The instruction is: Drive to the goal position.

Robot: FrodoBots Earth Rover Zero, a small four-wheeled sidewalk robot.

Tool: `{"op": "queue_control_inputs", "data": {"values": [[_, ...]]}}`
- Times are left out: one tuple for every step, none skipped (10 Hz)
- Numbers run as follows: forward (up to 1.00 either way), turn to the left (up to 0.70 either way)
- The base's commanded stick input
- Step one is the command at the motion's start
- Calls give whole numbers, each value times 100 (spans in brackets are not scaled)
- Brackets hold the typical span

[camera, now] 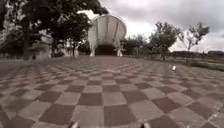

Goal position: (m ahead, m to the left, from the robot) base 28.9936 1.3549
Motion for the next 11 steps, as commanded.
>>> {"op": "queue_control_inputs", "data": {"values": [[50,0],[50,1],[50,2],[50,1],[50,0],[50,0],[50,0],[50,0],[50,0],[50,7],[50,0]]}}
